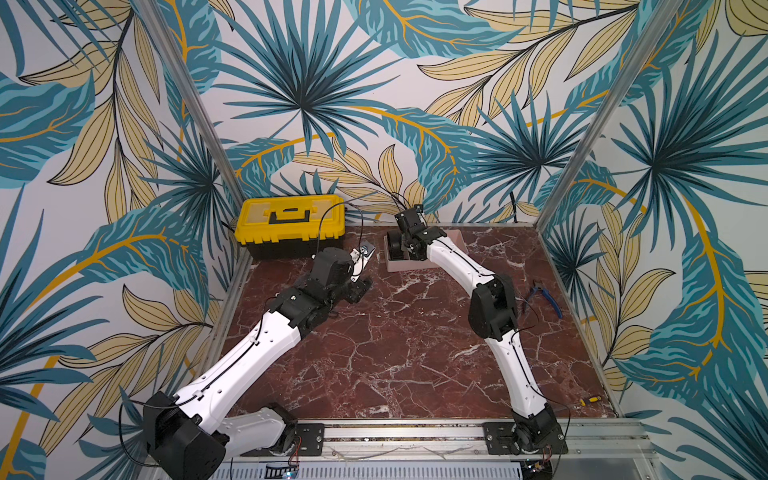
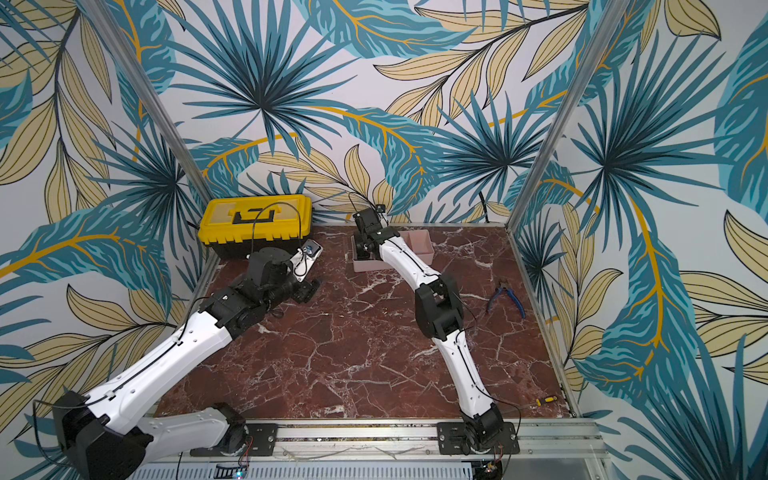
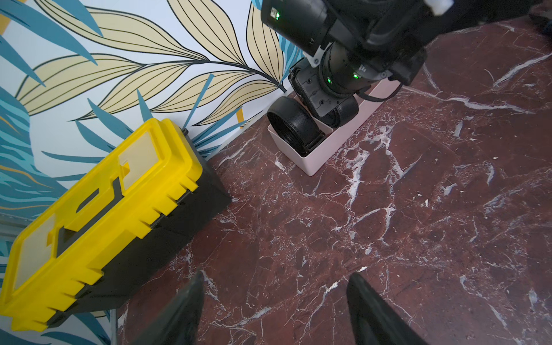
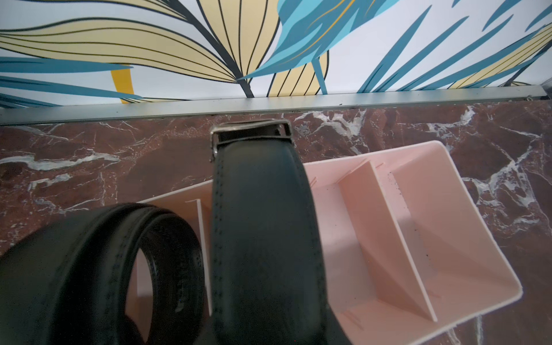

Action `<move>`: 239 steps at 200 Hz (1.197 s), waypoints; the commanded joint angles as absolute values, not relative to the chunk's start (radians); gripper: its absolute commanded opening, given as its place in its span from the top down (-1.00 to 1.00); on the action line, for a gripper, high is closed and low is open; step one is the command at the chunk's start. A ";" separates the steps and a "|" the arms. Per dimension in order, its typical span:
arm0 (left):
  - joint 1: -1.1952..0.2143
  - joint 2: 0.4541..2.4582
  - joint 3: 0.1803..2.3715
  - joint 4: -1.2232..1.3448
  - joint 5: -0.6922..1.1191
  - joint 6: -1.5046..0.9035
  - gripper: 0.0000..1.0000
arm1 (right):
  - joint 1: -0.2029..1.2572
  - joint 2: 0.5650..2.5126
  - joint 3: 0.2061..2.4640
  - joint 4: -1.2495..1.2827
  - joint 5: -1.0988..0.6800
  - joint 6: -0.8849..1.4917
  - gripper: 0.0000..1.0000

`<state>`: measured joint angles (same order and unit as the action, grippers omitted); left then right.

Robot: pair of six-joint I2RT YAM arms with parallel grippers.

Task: Place the belts into the storage roll
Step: Place the belt in the container.

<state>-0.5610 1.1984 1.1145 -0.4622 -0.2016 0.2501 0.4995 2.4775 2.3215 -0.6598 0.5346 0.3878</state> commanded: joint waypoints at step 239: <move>-0.555 1.212 1.070 -0.434 -0.211 0.243 -0.51 | 0.495 2.396 2.299 -0.849 0.356 0.230 -0.23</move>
<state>-0.5610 1.2064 1.0794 -0.4595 -0.2058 0.2497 0.4965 2.4538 2.2814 -0.7963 0.3859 0.2413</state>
